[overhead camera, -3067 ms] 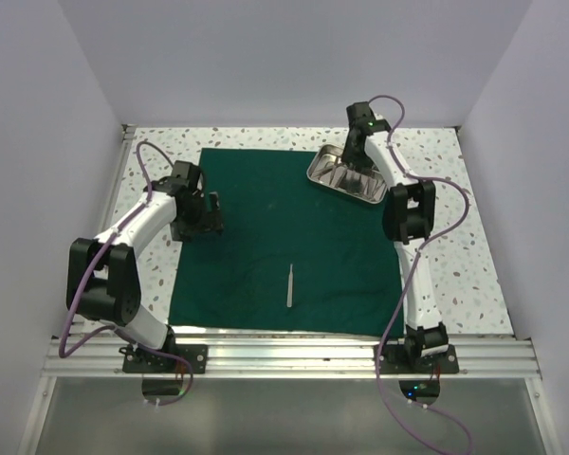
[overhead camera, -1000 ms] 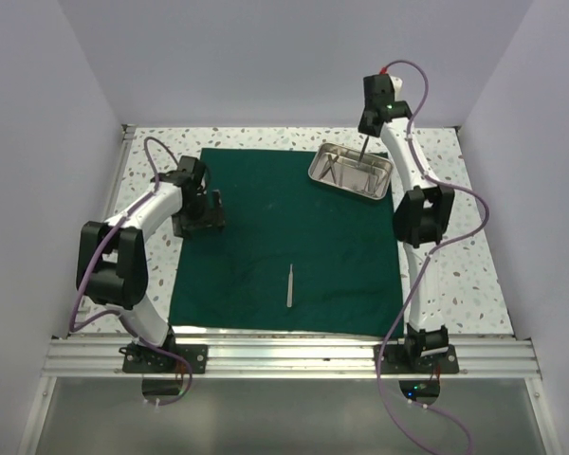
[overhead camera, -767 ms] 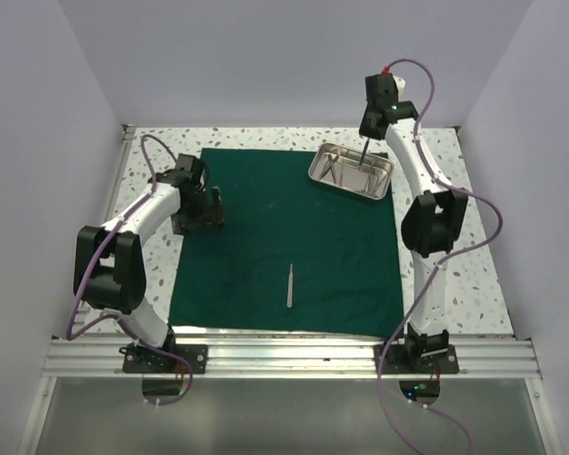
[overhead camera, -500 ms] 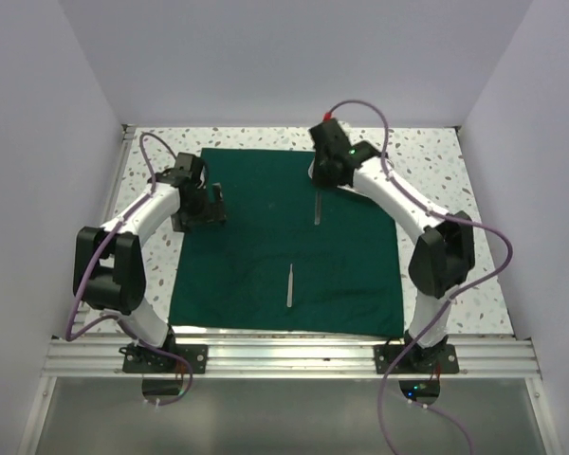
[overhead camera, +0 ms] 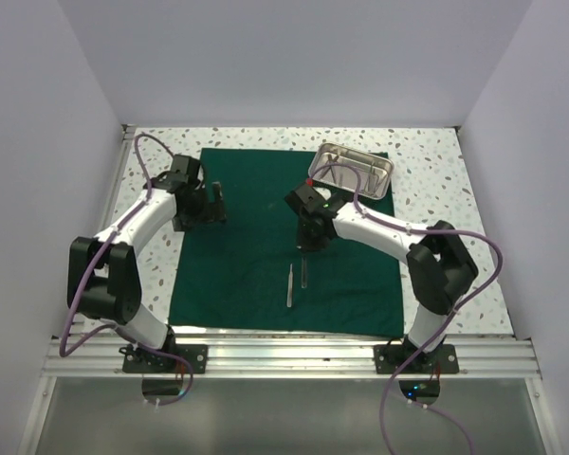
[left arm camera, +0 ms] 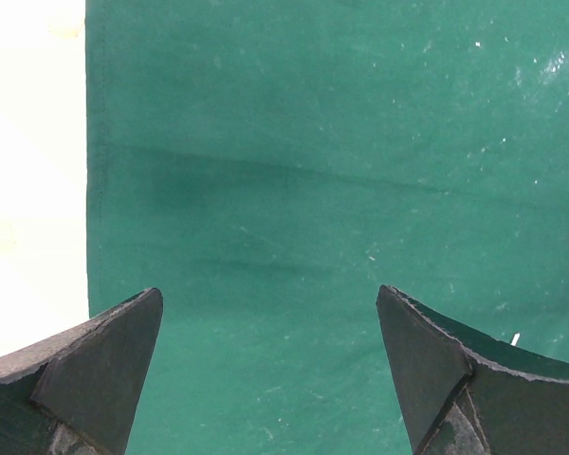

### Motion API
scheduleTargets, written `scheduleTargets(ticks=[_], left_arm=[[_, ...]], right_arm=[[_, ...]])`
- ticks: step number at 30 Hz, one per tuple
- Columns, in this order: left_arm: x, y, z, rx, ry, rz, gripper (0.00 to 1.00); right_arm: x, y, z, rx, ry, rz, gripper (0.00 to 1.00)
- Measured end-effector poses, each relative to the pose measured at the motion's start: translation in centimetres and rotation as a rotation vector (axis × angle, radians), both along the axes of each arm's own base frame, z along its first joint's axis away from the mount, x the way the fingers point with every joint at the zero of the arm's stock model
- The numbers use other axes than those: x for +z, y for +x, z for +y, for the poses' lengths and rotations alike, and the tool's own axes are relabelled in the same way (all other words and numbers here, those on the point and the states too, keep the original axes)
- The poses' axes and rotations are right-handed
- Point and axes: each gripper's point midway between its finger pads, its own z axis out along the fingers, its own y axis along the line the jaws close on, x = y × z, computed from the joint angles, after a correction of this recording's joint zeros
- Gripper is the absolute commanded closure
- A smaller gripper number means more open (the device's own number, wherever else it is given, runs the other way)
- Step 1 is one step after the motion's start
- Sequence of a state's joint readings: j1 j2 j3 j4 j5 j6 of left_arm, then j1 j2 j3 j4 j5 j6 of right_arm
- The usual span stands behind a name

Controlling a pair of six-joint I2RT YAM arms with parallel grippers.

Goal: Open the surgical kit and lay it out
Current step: Place the medical item in the surgical kit.

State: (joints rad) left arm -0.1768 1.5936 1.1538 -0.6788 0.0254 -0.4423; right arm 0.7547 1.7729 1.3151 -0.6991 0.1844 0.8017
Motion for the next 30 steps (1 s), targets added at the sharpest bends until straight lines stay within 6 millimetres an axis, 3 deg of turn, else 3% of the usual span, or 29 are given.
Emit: scheduleTargets(ticks=[3, 12, 13, 15, 17, 21, 25, 28, 30], left_arm=[[-0.1, -0.5, 0.0, -0.003, -0.006, 0.0, 0.01], [0.0, -1.4, -0.1, -0.009, -0.018, -0.005, 0.01], [-0.1, -1.5, -0.1, -0.009, -0.019, -0.003, 0.01], [-0.1, -1.5, -0.1, -0.01, -0.019, -0.002, 0.01], [-0.1, -1.5, -0.1, -0.01, -0.021, -0.003, 0.02], [-0.1, -1.5, -0.1, -0.01, -0.021, -0.002, 0.02], [-0.1, -1.5, -0.1, -0.01, -0.021, -0.002, 0.02], [-0.1, -1.5, -0.1, -0.01, -0.02, -0.002, 0.02], [-0.1, -1.5, -0.1, -0.01, -0.02, -0.003, 0.02]], right_arm=[[-1.1, -1.7, 1.0, 0.015, 0.009, 0.037, 1.0], [-1.5, -4.7, 4.1, 0.077, 0.046, 0.07, 0.98], [-1.7, -4.9, 4.2, 0.081, 0.045, 0.082, 0.88], [-2.4, -5.2, 4.1, 0.073, 0.034, 0.105, 0.47], [-3.2, -5.4, 3.8, 0.074, 0.009, 0.127, 0.25], [-3.8, -5.7, 3.3, 0.082, -0.035, 0.158, 0.18], [-1.0, -3.8, 3.7, 0.091, -0.051, 0.101, 0.18], [3.3, 0.2, 4.6, 0.073, -0.001, -0.01, 0.19], [6.6, 4.0, 4.0, 0.032, 0.046, -0.087, 0.2]])
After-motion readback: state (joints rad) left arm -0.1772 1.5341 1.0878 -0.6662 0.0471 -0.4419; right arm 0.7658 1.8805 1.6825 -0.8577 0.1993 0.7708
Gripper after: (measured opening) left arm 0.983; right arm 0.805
